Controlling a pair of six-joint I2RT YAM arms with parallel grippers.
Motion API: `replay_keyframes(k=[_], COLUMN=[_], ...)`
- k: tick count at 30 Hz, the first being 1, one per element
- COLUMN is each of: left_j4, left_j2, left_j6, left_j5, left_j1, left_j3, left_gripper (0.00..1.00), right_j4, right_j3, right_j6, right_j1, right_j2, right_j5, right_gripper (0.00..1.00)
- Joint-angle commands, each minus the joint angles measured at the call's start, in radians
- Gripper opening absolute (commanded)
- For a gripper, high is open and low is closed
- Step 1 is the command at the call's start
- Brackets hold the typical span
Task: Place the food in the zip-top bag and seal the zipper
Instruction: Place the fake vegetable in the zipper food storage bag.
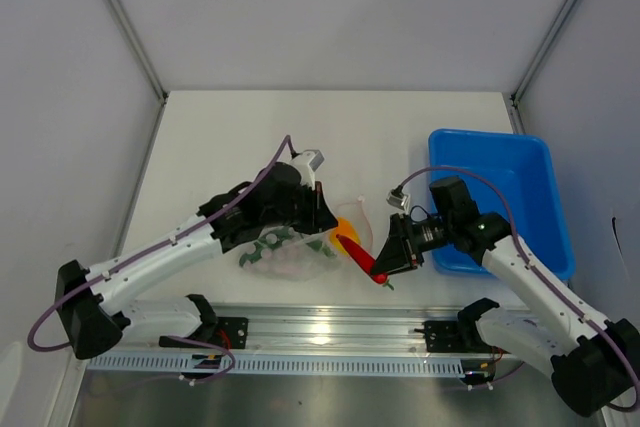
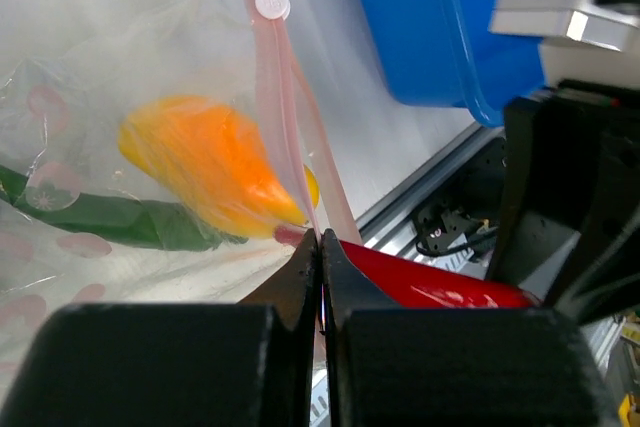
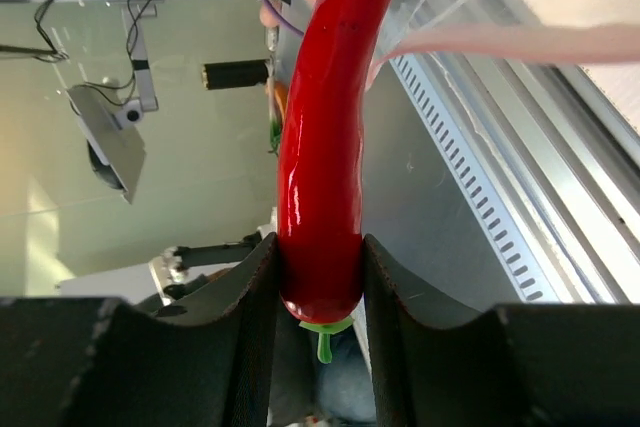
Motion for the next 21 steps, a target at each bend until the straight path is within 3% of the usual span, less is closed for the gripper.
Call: replay_keyframes(k=[1,11,21], left_j4=[0.060,0.076,0.091], left_j2=[-0.062,-0.127,-0.119], left_j6=[0.026,0.036,0.023], left_j5=[0.064,0.107,0.129], left_j1=[0.007,0.009,0.009], left_j3=[-0.034,-0.079,-0.059], left_gripper=[0.01,0.00,0.00], right_j4=[0.079,0.344,0.388], right_j3=[-0.001,0.049,0.115], right_j6=[0.065,0.244,0.243], right_j1=[0.004,0.006,0.049], right_j2=[0.051,0.239,0.363], right_j5=[-0.052,-0.082,-0.046], right_gripper=[0.17,0.18,0.23])
